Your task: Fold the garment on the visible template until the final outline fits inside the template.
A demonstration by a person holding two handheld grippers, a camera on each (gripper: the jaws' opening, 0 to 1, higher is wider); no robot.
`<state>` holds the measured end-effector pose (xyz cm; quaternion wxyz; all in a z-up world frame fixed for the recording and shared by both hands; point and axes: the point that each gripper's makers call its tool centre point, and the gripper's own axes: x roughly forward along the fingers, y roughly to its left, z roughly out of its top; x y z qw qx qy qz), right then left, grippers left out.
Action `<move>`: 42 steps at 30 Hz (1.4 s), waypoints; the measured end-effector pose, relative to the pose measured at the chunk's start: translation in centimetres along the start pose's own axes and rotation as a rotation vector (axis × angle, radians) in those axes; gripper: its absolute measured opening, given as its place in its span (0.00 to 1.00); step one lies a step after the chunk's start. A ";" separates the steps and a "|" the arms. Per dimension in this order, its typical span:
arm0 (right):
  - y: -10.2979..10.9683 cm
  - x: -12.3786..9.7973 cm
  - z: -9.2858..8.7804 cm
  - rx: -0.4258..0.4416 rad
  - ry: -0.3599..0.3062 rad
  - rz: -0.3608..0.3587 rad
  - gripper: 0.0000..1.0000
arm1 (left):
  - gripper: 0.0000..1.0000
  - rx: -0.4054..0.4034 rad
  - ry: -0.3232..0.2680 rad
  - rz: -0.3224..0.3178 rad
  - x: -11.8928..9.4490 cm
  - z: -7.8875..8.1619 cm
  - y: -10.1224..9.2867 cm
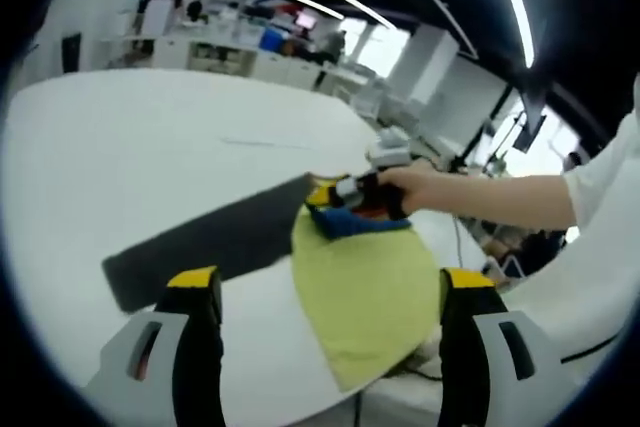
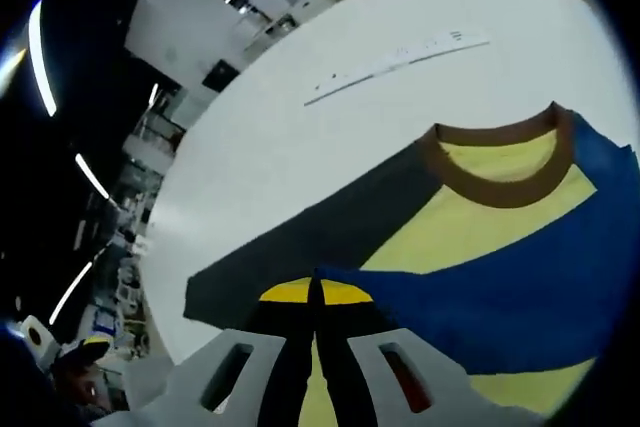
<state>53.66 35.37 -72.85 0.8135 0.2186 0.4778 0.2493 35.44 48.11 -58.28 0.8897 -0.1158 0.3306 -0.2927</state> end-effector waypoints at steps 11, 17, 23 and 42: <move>-0.9 2.1 -0.8 -0.030 0.021 -0.056 0.02 | 0.86 0.000 0.007 -0.017 -0.1 -0.7 -0.9; -0.6 2.9 -1.1 -0.008 0.023 -0.057 0.02 | 0.86 -0.009 0.003 -0.008 -0.5 -0.9 -0.5; -0.8 3.5 -1.4 -0.012 0.034 -0.065 0.02 | 0.86 -0.013 -0.006 -0.007 -0.7 -1.0 -0.2; 0.3 2.3 -1.3 -0.297 0.030 -0.019 0.13 | 0.85 -0.024 -0.009 -0.008 -0.6 -1.3 0.3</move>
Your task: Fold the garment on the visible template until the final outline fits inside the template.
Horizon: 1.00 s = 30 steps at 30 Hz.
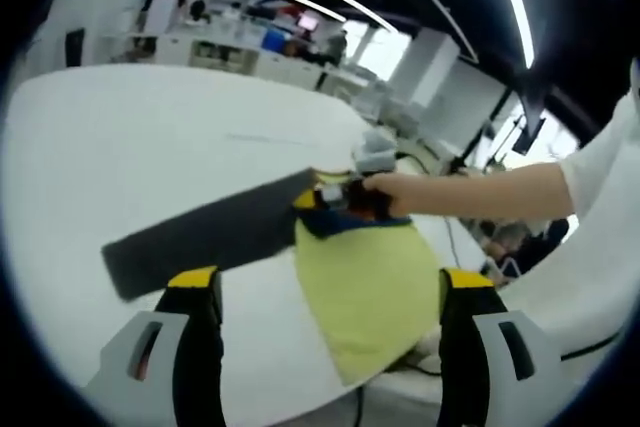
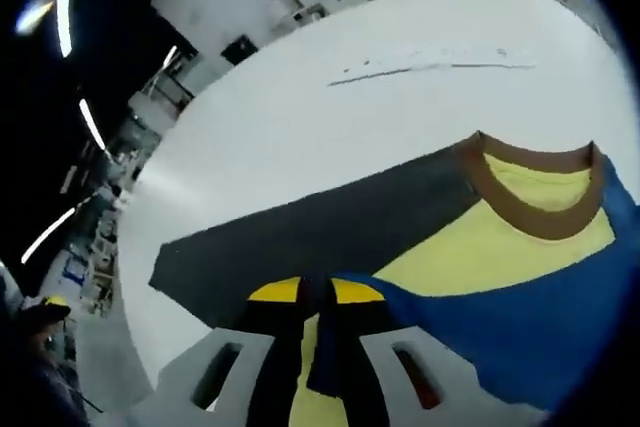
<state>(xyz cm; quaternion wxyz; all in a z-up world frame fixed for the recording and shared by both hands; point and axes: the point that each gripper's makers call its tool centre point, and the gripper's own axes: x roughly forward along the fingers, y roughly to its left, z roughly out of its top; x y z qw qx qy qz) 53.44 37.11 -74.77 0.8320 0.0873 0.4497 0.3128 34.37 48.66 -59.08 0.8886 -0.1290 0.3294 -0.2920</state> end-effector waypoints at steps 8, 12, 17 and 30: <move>0.8 -1.3 -1.3 -0.285 0.021 -0.006 0.21 | 0.85 0.011 0.004 -0.011 0.3 0.4 -0.3; 1.7 -1.8 -2.4 -0.342 0.030 0.012 0.23 | 0.85 0.016 0.009 -0.014 0.4 0.4 -0.4; 0.9 -2.7 -3.8 -0.400 0.038 0.010 0.28 | 0.86 0.018 0.013 -0.017 0.5 0.4 -0.5; 0.7 -6.9 -5.5 -0.411 0.013 0.001 0.48 | 0.86 0.035 0.021 -0.028 1.1 0.8 -0.8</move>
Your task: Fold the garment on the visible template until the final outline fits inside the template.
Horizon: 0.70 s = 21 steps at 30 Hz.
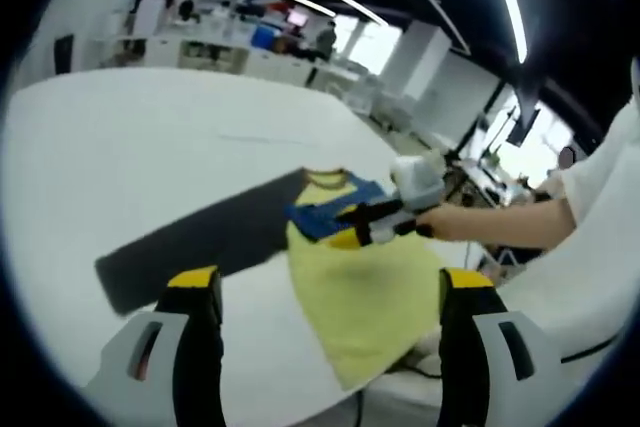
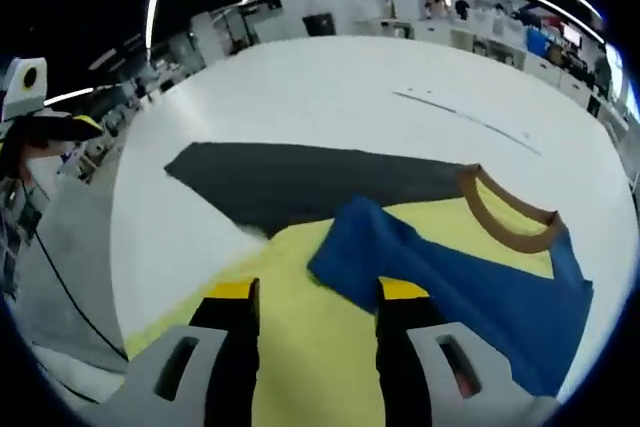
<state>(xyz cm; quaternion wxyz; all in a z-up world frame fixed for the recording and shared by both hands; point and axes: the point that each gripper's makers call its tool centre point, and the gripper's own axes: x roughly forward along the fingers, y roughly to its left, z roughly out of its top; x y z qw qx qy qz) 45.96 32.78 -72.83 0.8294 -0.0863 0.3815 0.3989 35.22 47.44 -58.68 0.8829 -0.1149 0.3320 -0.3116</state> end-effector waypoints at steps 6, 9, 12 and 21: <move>-0.3 -2.8 -0.2 0.001 -0.027 -0.004 0.60 | 0.86 0.007 0.013 -0.001 0.2 -0.2 -0.1; -0.5 -4.1 -0.7 0.011 -0.027 -0.010 0.67 | 0.86 0.009 0.015 -0.003 0.3 -0.1 -0.3; -0.8 -5.1 -1.2 0.016 -0.025 -0.017 0.71 | 0.86 0.012 0.015 -0.006 0.6 0.1 -0.5; -2.9 -9.6 -2.8 0.050 -0.051 -0.087 0.84 | 0.86 0.029 0.028 -0.022 2.0 0.4 -1.9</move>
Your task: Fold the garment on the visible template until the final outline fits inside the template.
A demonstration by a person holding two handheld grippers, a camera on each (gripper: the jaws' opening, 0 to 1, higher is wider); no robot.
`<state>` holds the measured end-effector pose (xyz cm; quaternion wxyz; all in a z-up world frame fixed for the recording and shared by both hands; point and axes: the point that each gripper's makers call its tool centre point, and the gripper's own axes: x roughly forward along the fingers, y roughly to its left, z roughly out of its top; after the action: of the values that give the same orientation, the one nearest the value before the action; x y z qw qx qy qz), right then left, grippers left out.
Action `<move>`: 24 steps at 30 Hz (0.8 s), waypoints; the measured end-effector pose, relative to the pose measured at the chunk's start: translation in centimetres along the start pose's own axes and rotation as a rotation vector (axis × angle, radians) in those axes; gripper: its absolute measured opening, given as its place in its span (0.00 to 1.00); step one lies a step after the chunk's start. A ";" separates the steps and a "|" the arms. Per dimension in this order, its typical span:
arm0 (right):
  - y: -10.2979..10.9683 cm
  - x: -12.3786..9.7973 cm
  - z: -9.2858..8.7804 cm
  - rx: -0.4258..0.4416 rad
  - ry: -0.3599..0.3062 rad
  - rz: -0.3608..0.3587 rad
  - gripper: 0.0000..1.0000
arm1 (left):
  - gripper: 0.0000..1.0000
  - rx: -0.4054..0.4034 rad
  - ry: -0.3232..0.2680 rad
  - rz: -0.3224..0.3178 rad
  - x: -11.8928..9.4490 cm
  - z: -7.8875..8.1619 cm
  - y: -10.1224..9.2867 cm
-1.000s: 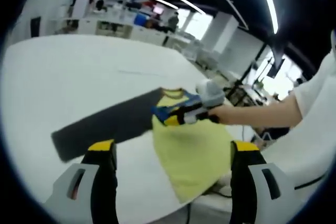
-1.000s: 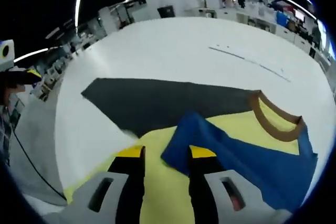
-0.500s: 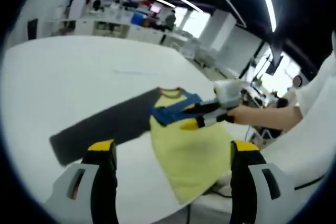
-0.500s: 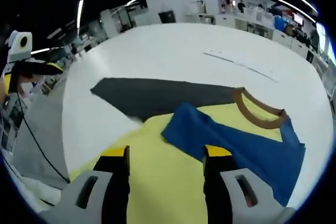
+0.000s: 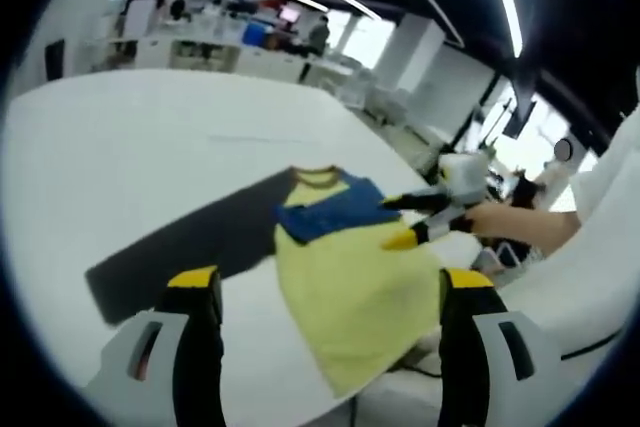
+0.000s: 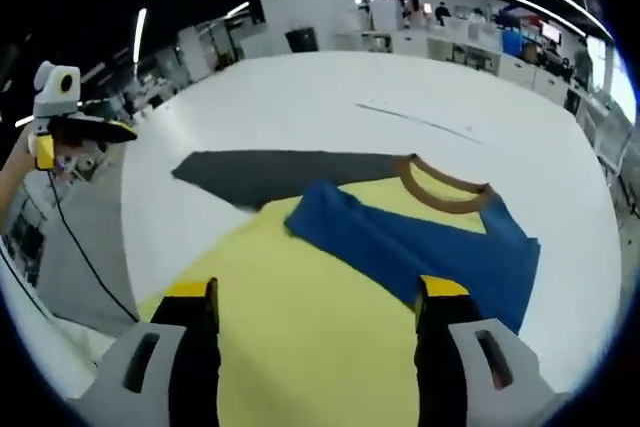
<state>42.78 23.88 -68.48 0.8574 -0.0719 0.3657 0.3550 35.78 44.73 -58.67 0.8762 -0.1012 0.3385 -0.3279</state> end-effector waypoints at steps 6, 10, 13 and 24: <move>-1.9 -2.7 -0.9 0.019 -0.024 -0.051 0.95 | 0.86 0.020 0.005 -0.009 0.6 0.4 -1.2; -2.3 -4.0 -1.3 0.030 -0.029 -0.055 0.98 | 0.86 0.024 0.000 0.007 0.4 0.7 -0.9; -2.5 -4.9 -1.4 0.032 -0.045 -0.061 0.99 | 0.85 0.021 -0.006 0.034 0.2 0.9 -0.1; -4.0 -8.8 -3.0 0.056 -0.062 -0.096 0.99 | 0.84 0.037 -0.014 0.055 0.7 1.4 -0.1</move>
<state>39.45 14.84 -65.23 0.8859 -0.0544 0.3450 0.3051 37.01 44.16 -57.91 0.8889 -0.0780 0.3291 -0.3091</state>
